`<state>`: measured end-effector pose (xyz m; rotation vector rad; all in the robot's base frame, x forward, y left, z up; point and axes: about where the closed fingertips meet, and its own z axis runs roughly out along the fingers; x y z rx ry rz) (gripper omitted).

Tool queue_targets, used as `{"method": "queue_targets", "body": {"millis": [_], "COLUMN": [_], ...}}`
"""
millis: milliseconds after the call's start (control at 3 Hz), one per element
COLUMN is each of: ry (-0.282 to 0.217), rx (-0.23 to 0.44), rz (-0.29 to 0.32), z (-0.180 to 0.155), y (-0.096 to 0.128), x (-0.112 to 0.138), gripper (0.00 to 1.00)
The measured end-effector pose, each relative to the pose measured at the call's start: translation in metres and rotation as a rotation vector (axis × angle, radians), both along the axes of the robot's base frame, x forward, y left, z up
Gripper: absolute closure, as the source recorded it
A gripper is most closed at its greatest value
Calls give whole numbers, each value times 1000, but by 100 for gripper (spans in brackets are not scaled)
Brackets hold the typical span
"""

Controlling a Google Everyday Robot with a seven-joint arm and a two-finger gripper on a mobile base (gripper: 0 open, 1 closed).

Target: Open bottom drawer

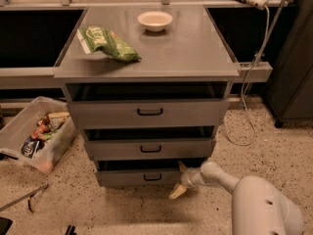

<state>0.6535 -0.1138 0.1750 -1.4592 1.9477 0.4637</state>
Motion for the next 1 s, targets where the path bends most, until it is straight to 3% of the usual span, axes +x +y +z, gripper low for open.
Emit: {"method": "queue_targets", "body": {"millis": [333,1000], "ry": [0,63], "rx": [0,29], "rz": [0,38], "z": [0,1], "y": [0,18], "x": [0,-32], "gripper": [0,0]}}
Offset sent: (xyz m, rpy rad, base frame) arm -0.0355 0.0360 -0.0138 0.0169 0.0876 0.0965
